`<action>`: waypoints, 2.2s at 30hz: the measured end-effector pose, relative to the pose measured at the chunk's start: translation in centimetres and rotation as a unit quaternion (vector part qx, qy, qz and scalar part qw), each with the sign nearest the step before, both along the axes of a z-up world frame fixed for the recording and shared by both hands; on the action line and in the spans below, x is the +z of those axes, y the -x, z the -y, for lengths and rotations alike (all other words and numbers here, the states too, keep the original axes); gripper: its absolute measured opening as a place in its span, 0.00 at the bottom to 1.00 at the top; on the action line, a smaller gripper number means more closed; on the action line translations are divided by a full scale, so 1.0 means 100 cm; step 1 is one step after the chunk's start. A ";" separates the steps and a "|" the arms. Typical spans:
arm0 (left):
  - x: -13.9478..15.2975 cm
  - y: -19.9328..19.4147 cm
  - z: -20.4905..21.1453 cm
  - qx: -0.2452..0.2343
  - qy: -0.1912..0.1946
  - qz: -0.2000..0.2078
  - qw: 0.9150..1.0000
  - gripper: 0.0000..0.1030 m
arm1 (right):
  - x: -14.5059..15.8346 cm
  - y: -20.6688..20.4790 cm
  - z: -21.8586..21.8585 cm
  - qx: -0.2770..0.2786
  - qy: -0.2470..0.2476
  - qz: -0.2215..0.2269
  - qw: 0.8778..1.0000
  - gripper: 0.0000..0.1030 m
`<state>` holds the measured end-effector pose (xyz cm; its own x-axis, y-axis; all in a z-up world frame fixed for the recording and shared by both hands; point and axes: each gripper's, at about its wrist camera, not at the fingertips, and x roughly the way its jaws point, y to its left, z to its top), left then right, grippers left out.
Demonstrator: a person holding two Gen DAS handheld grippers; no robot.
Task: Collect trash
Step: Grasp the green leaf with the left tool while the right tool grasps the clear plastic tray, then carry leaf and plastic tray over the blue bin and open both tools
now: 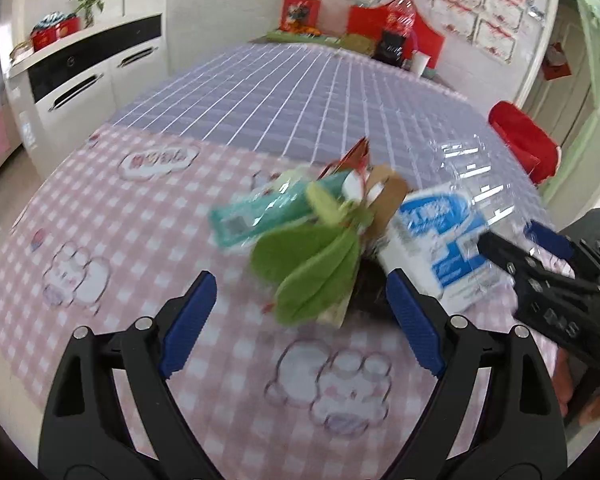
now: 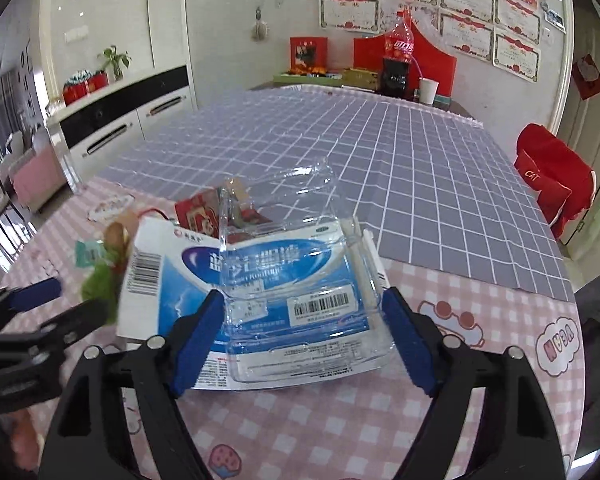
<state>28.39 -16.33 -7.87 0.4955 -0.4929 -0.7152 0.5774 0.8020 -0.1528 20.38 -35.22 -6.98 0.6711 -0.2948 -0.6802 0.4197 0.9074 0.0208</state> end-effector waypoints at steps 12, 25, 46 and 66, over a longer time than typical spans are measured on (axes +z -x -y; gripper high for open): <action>-0.008 -0.012 -0.019 0.026 0.030 -0.022 0.999 0.15 | 0.017 0.020 0.009 -0.015 0.003 0.019 1.000 0.77; 0.031 0.017 -0.082 0.060 0.077 0.014 0.995 0.15 | 0.051 0.029 -0.037 0.040 0.009 0.068 0.997 0.77; 0.024 0.066 -0.294 0.277 0.036 0.053 0.959 0.15 | 0.050 -0.023 -0.253 0.297 -0.026 0.057 0.953 0.77; -0.094 0.088 -0.427 0.426 -0.007 -0.104 0.899 0.16 | -0.054 -0.045 -0.409 0.427 -0.033 -0.098 0.898 0.77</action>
